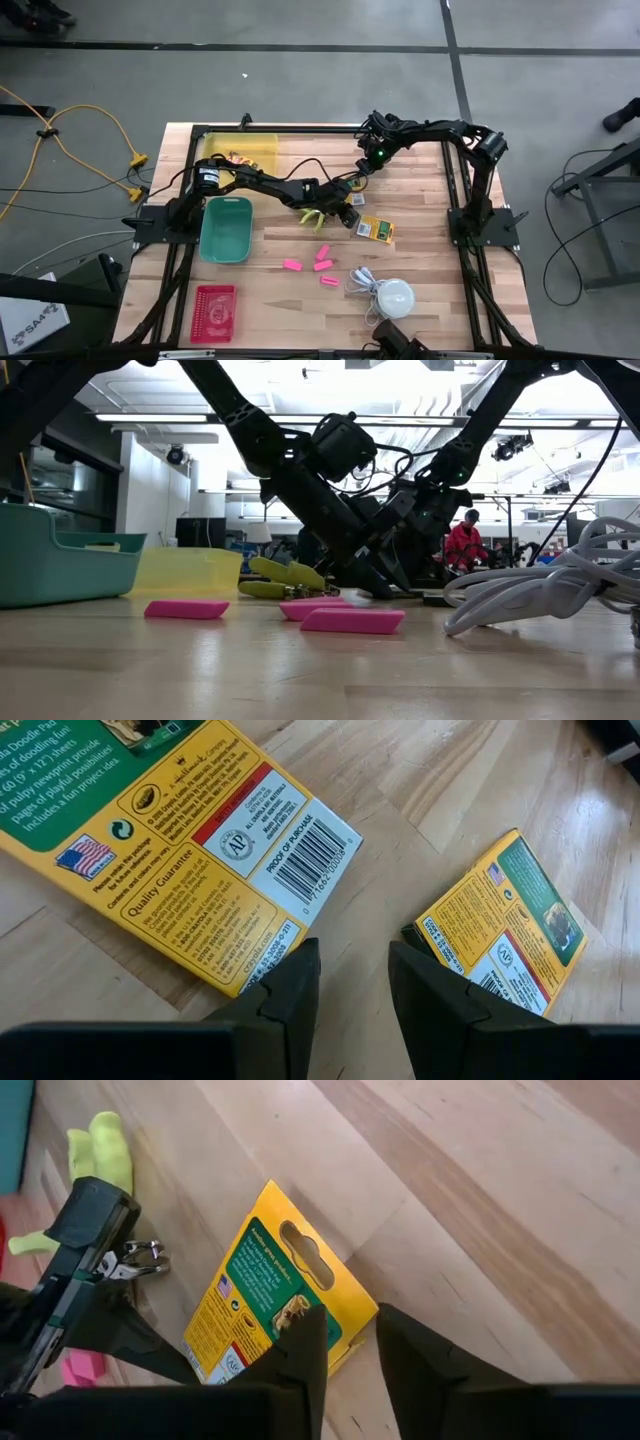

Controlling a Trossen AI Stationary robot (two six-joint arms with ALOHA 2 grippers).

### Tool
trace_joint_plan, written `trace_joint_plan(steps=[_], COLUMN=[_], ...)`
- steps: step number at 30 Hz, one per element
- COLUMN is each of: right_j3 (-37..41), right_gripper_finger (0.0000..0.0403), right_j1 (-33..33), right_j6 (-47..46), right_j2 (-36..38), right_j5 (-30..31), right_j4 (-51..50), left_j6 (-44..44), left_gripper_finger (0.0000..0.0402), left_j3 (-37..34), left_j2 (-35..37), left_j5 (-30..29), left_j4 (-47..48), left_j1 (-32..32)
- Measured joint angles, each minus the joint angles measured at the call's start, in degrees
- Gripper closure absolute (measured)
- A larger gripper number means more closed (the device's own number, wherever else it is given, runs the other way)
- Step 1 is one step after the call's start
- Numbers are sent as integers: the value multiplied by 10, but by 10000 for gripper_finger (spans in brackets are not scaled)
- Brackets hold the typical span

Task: Pick & Place School Supplies
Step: Put the top yellow crayon box into the yellow bin

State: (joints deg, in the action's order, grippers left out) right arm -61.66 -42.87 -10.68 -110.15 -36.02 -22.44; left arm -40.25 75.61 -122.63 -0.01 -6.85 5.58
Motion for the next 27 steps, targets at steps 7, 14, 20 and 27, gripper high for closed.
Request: trace_joint_plan(steps=[7, 14, 20, 27], right_j3=[0, 0, 0, 0], right_gripper_finger=[371, 399, 370, 315], right_j1=[0, 0, -3, -15], right_j6=[14, 10, -17, -33], right_j2=[0, 0, 0, 17], right_j5=[-4, 1, -1, -61], right_j4=[-7, -7, 3, -13], left_j6=[0, 0, 2, 46], left_gripper_finger=[280, 280, 280, 280], left_j3=[0, 0, 0, -1], left_j2=[0, 0, 0, 10], left_j5=[0, 0, 0, 44], left_j4=[0, 0, 0, 6], left_j1=[0, 0, 0, 1])
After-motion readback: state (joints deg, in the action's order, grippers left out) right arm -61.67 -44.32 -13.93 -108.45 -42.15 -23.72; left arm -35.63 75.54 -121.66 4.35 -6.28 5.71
